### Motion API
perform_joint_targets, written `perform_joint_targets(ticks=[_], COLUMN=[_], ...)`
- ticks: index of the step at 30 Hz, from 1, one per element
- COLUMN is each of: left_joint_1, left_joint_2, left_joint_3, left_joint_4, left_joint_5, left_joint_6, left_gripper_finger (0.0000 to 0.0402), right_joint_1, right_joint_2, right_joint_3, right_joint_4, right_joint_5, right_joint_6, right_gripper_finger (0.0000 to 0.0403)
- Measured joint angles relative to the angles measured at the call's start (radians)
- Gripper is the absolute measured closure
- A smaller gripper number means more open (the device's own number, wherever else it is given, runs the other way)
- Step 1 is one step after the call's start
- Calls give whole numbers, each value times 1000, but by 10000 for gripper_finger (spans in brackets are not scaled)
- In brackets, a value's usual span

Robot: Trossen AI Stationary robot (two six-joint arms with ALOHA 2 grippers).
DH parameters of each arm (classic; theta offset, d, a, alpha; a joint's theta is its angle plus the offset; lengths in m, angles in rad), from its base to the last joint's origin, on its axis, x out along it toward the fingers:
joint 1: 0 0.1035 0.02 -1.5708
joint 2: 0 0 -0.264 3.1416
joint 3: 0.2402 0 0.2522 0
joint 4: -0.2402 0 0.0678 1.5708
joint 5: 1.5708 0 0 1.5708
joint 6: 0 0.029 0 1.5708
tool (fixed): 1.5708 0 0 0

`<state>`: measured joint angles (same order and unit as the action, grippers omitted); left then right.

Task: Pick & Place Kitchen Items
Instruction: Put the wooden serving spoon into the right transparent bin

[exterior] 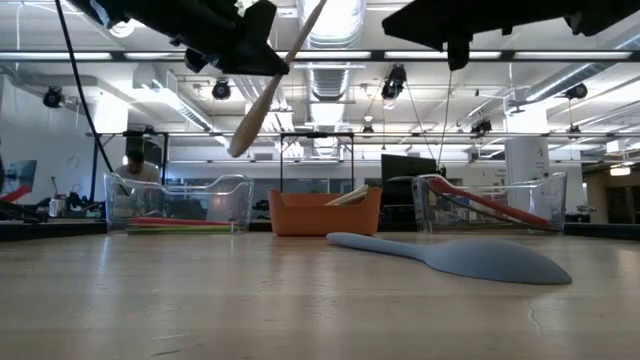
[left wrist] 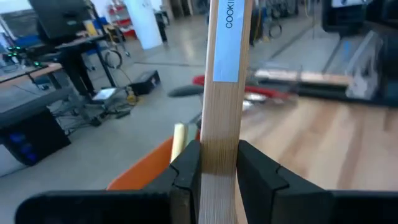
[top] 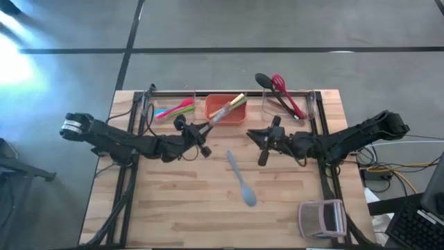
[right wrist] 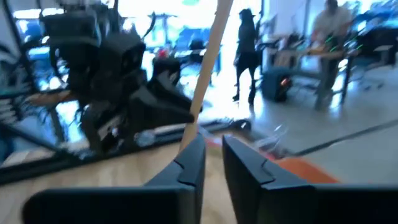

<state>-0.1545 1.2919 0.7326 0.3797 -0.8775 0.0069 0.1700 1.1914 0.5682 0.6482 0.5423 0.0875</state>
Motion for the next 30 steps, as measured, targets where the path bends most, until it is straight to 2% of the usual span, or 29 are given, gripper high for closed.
perform_joint_targets(ticks=[6,10,14,17,21,30], left_joint_1=[38,52,73,89,90,90], left_joint_2=[27,83,146,187,223,253], left_joint_3=[-19,-3,42,78,123,176], left_joint_4=[182,255,266,265,265,262], left_joint_5=[79,104,106,137,153,172], left_joint_6=[69,115,135,136,152,180], left_gripper_finger=[325,325,325,325,325,325], right_joint_1=[-32,-51,-53,-55,-62,-92], right_joint_2=[-1,15,53,87,131,220], right_joint_3=[22,39,66,92,131,217], right_joint_4=[50,69,79,89,89,99], right_joint_5=[30,30,26,27,89,89], right_joint_6=[-21,-20,-44,-69,-80,-15], right_gripper_finger=[280,227,193,181,175,177])
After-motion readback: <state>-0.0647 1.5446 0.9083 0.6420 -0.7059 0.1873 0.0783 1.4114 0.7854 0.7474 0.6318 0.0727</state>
